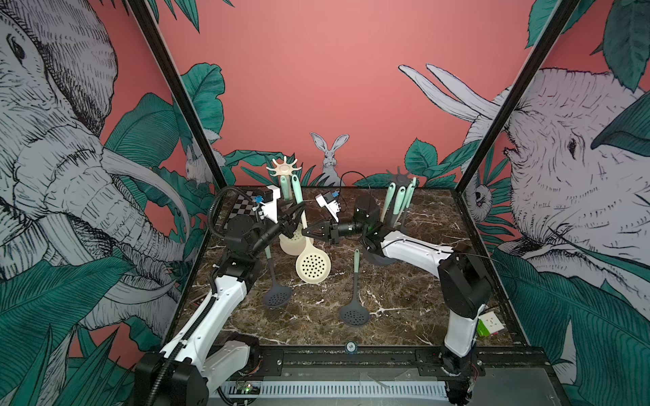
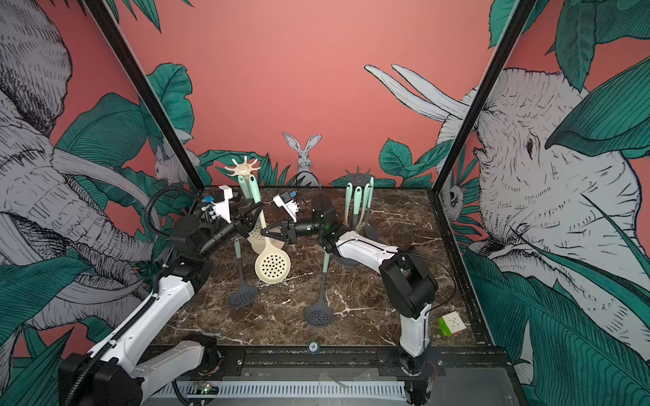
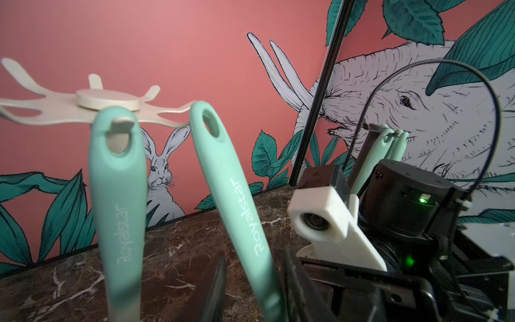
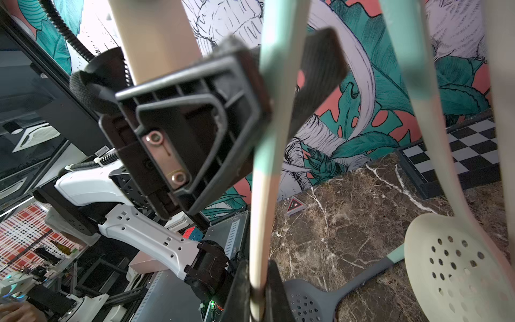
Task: Hang the skimmer on the kitchen utensil rack
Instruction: Hang the skimmer on the rack.
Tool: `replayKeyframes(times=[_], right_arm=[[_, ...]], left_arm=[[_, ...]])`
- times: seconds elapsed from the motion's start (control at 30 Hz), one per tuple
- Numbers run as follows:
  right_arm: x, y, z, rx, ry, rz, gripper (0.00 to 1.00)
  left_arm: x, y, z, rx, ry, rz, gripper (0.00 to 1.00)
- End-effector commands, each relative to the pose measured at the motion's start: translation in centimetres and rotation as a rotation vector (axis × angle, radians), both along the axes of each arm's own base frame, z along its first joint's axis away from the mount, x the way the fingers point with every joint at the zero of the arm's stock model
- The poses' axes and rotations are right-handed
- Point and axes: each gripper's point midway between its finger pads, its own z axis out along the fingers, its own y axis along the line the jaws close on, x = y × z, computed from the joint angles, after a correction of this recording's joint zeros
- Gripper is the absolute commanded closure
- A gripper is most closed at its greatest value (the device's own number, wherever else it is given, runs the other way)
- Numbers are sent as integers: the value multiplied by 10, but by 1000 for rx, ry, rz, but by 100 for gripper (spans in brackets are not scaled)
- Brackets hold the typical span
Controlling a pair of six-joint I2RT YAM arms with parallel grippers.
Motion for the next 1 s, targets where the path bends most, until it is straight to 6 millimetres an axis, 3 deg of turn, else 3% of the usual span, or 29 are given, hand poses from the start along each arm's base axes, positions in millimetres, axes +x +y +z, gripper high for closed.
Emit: replayKeyframes(times=[0.0, 0.37, 0.57, 0.63, 0.83, 0.97], right_arm=[[-1, -2, 26, 47, -67, 15, 100], [-1, 0, 24, 35, -66, 25, 100], [-2, -2, 25, 26, -74, 20, 100], [-1, -4, 25, 18, -74, -8, 100], [11, -16, 30, -49, -105, -173, 68], [20, -29, 37, -85, -148, -316, 58]], left_arm=[[-5, -3, 13, -30, -44, -39, 68], [-3, -10, 15, -37, -45, -86, 85], [-7, -10, 25, -54, -61, -94, 100], [-9, -9, 30, -62, -65, -95, 100], [-12, -1, 40, -71, -67, -44, 100], [-11, 6, 45, -74, -72, 5, 100]])
